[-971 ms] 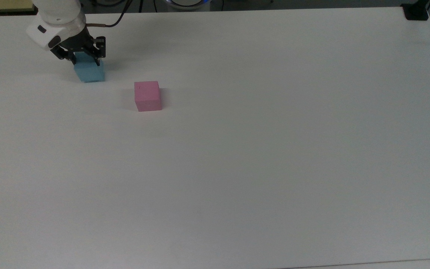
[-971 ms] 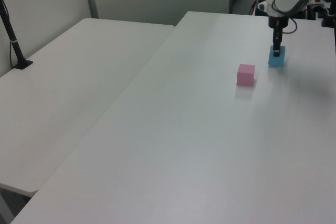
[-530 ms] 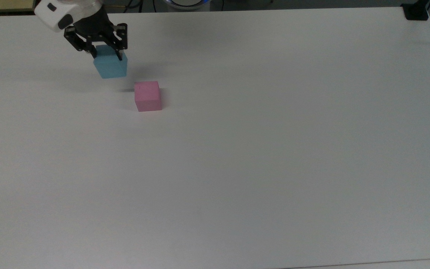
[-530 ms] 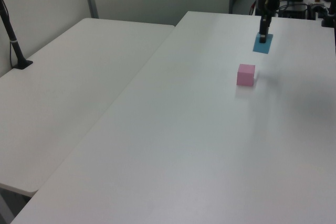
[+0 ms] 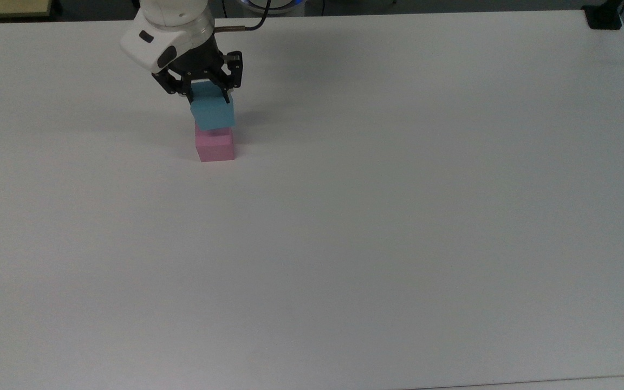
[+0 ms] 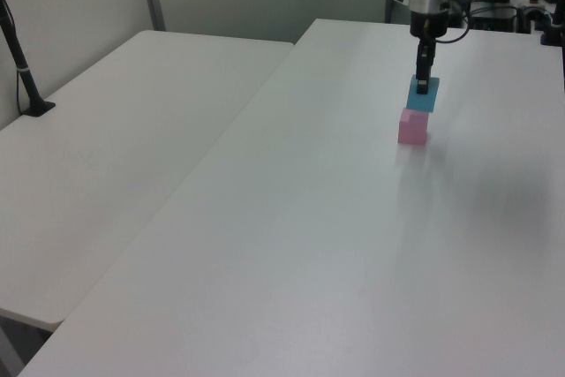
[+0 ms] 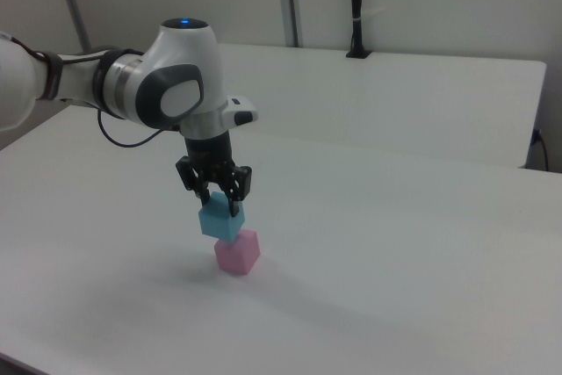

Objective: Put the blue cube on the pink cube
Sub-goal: 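Lift the blue cube and carry it over the pink cube, then lower the blue cube onto the pink cube and open the gripper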

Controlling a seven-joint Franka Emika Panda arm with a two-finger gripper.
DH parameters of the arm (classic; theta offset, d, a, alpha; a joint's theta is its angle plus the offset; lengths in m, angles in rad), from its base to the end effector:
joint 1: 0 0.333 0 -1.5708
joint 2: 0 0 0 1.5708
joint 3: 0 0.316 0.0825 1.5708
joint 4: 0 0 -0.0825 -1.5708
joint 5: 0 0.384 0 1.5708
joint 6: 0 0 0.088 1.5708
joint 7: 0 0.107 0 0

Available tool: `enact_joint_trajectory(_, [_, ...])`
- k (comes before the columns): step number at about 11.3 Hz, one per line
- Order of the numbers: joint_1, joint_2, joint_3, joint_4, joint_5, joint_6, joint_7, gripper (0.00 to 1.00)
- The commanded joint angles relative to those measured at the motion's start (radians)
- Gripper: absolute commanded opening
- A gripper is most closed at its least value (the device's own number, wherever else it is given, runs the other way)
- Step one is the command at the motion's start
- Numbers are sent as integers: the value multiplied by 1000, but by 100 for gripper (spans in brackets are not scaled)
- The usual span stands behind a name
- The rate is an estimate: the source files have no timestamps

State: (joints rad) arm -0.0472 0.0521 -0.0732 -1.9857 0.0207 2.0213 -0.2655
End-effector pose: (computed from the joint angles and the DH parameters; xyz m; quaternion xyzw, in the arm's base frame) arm 0.5612 -0.0662 0.4367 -0.9976 -0.0679 0.0066 0.0088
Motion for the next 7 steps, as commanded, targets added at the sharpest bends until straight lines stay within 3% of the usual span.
enact_joint_trajectory(1, [1,32,0,10,-4,54,29,58])
enact_joint_trajectory(6, [18,66,1,7,-48,54,81,59])
enact_joint_trajectory(7, [17,66,0,7,-54,53,86,65])
